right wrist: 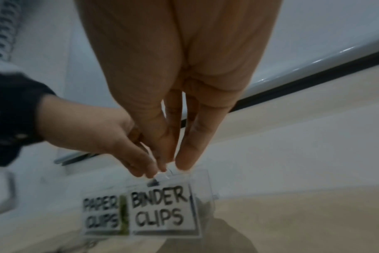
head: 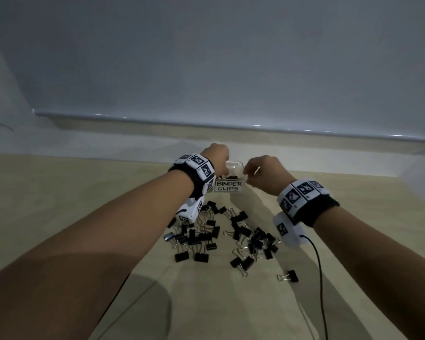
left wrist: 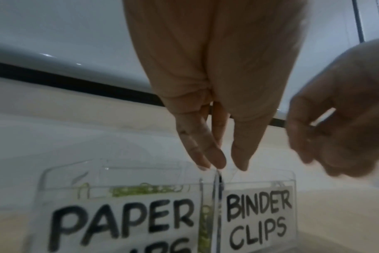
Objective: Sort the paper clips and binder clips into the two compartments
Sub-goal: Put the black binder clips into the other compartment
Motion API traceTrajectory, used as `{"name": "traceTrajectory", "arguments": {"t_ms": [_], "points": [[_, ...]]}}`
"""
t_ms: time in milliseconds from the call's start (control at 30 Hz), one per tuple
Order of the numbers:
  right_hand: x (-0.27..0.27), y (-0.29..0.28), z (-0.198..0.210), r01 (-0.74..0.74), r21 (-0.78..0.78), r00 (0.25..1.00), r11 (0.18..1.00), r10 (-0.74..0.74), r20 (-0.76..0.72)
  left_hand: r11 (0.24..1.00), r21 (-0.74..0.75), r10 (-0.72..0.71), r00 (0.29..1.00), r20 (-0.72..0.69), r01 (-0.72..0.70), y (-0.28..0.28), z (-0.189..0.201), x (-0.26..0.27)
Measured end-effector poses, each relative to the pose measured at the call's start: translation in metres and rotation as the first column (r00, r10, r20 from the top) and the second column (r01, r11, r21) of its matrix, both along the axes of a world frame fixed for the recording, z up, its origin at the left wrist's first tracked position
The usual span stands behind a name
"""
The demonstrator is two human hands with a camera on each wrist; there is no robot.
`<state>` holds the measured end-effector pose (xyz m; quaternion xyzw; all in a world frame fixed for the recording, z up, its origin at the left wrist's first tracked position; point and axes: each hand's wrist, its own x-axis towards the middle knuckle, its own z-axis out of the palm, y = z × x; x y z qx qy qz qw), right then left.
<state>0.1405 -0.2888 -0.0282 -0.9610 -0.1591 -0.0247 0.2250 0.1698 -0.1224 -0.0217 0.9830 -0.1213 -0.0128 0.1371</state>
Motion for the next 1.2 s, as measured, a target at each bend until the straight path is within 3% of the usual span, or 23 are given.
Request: {"name": "traceTrajectory", "arguments": {"t_ms": [133,200,333,533,700,933,1200], "points": [[-0.030,0.007,-0.013,-0.175,-0.199,0.961,0.964,0.123,-0.249,0.990,-0.118,-0.073,0.994,0.077,0.082,0.020,0.005,-0.025],[-0.038,0.013,-0.020,-0.183,-0.262,0.960,0.947,0.115,-0.255,0.985,-0.103,-0.132,0.991,0.034,0.135,0.031,0.001,-0.044],[-0.043,0.027,-0.028,-0.138,-0.331,0.955,0.933,0.037,-0.294,0.977,0.144,-0.117,0.960,-0.254,0.157,0.047,-0.016,-0.072],[-0.047,0.042,-0.027,-0.094,-0.363,0.958,0.927,-0.016,-0.287,0.994,0.077,-0.062,0.970,-0.235,0.082,0.051,-0.040,-0.078],[-0.045,0.043,-0.023,-0.089,-0.292,0.946,0.952,-0.010,-0.323,0.996,-0.083,-0.013,0.970,-0.243,-0.007,0.049,-0.043,-0.075],[-0.043,0.038,-0.026,-0.111,-0.199,0.954,0.974,0.048,-0.296,0.986,-0.161,-0.012,0.960,-0.279,-0.035,0.055,-0.045,-0.072],[-0.028,0.025,0.000,-0.045,0.062,0.962,0.997,0.060,-0.267,0.961,-0.271,-0.026,0.952,-0.306,-0.061,0.068,-0.044,-0.075]]}}
